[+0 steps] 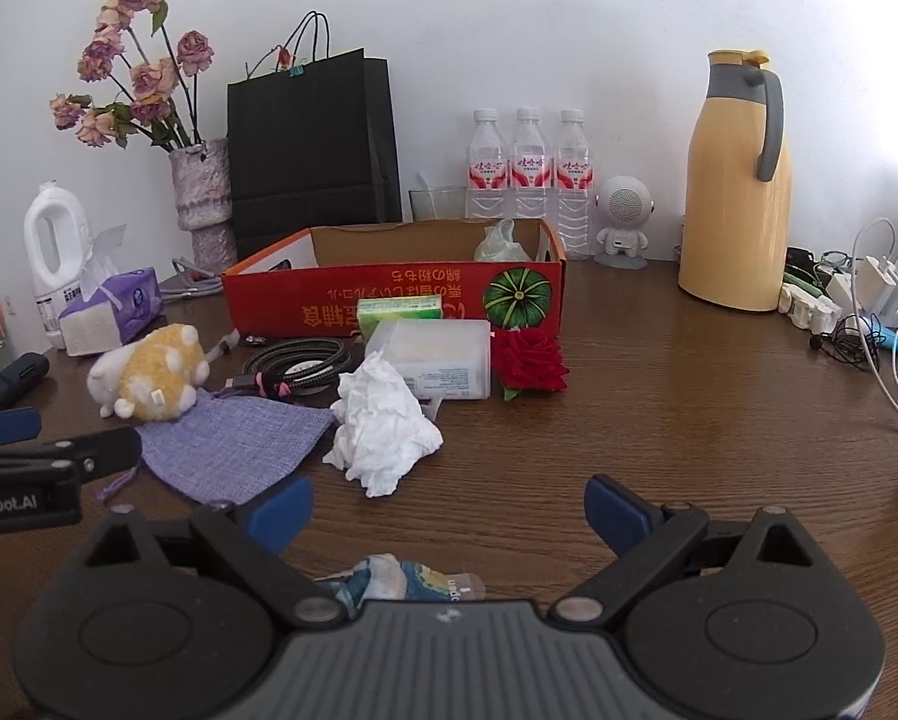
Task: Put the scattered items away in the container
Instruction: 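Move both tools back over the desk toward the plush hamster and tissue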
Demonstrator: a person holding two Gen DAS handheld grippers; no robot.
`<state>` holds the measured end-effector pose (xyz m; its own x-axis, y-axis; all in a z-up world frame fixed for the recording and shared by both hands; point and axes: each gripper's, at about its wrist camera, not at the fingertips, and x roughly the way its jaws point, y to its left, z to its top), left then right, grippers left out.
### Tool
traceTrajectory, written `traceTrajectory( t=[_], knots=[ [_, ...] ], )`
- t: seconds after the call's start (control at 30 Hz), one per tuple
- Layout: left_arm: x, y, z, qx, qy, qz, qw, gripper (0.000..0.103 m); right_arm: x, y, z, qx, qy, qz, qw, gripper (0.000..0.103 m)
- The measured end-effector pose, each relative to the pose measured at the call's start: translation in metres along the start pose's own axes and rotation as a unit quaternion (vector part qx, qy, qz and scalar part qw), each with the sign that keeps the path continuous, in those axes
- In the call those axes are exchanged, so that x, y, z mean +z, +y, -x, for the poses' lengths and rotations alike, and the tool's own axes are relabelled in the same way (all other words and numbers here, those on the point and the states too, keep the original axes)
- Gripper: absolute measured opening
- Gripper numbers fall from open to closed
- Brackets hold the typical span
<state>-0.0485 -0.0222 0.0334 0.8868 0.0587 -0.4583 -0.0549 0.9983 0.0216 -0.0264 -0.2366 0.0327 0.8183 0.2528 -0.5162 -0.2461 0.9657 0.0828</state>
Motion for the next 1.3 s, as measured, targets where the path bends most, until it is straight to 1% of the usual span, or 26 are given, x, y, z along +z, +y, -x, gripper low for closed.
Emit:
traceTrajectory(
  t=[0.1, 0.17, 0.27, 0.63, 1.1, 1.3],
  knots=[
    [0.000, -0.003, -0.006, 0.003, 0.013, -0.004, 0.9999, 0.103, -0.001, -0.001, -0.011, -0.006, 0.018, 0.002, 1.000, 0.097],
    [0.000, -0.004, -0.008, 0.006, 0.017, -0.009, 0.9998, 0.103, -0.002, -0.003, -0.013, -0.003, 0.022, -0.001, 1.000, 0.097],
    [0.001, -0.006, -0.014, 0.012, 0.024, -0.010, 0.9996, 0.103, -0.002, -0.005, -0.014, 0.003, 0.019, -0.008, 1.000, 0.097],
    [0.001, -0.010, -0.021, 0.022, 0.034, -0.013, 0.9991, 0.103, -0.004, -0.011, -0.020, 0.010, 0.031, -0.021, 0.999, 0.097],
    [-0.004, -0.003, -0.026, 0.026, 0.052, -0.005, 0.9983, 0.103, -0.005, -0.011, -0.023, 0.000, 0.035, -0.023, 0.999, 0.097],
    [-0.005, 0.001, -0.025, 0.027, 0.052, -0.001, 0.9983, 0.103, -0.005, -0.009, -0.022, -0.009, 0.037, -0.021, 0.999, 0.097]
  ],
)
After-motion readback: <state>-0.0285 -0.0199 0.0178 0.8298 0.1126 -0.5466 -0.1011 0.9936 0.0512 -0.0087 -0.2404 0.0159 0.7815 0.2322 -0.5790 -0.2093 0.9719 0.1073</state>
